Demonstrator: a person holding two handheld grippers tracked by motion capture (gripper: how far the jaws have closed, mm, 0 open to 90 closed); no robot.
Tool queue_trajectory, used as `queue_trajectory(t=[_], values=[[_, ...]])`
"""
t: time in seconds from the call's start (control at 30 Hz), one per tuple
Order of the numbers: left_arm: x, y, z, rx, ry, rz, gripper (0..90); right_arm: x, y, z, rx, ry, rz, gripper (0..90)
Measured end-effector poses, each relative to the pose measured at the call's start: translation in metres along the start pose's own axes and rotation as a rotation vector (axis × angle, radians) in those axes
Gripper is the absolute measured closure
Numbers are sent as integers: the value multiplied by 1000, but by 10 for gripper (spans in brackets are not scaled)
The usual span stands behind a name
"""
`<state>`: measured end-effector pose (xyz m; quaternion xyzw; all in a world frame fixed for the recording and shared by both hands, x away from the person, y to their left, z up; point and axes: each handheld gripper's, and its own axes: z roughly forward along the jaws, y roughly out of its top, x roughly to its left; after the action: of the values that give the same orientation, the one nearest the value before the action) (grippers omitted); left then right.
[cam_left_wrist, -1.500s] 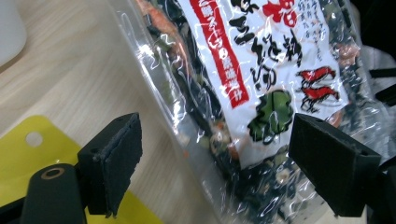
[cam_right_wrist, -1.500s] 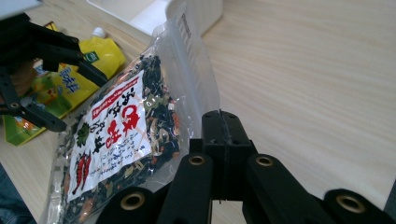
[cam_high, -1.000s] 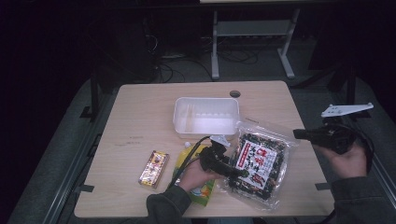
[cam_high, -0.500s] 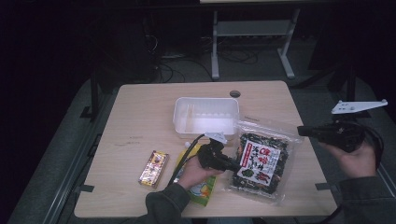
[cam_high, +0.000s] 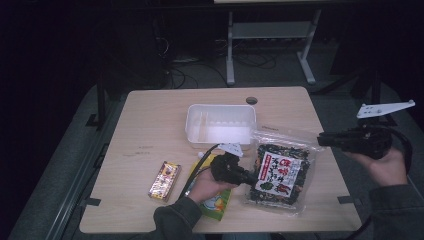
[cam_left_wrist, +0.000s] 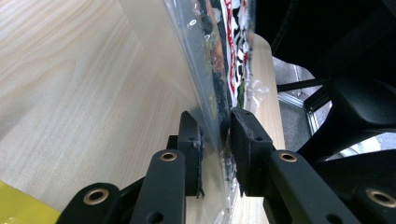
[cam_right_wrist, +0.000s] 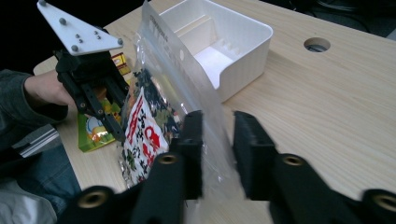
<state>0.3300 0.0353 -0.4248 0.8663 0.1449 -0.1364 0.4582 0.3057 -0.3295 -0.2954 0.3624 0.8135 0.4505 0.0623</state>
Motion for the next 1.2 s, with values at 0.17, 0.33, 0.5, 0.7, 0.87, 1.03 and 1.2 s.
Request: queue_trajectory(t=[0.17, 0.33, 0.5, 0.7, 0.87, 1.03, 1.2], values=[[-1, 1, -1, -6, 0, 14, 748, -1, 10, 8, 23, 25, -21, 621], [-6, 5, -1, -1, 8, 47, 749, -1, 29, 22, 87, 34, -54, 539], [-8, 5, -2, 2, 16, 63, 749, 0, 33, 29, 125, 62, -65, 531], [-9, 5, -6, 3, 33, 76, 749, -2, 29, 33, 159, 77, -58, 522], [-10, 7, -8, 8, 39, 89, 749, 1, 32, 31, 180, 87, -68, 514], [-10, 7, -9, 11, 45, 93, 749, 0, 29, 30, 189, 90, -68, 511], [-8, 6, -11, 11, 48, 90, 748, -3, 22, 26, 171, 92, -54, 508]])
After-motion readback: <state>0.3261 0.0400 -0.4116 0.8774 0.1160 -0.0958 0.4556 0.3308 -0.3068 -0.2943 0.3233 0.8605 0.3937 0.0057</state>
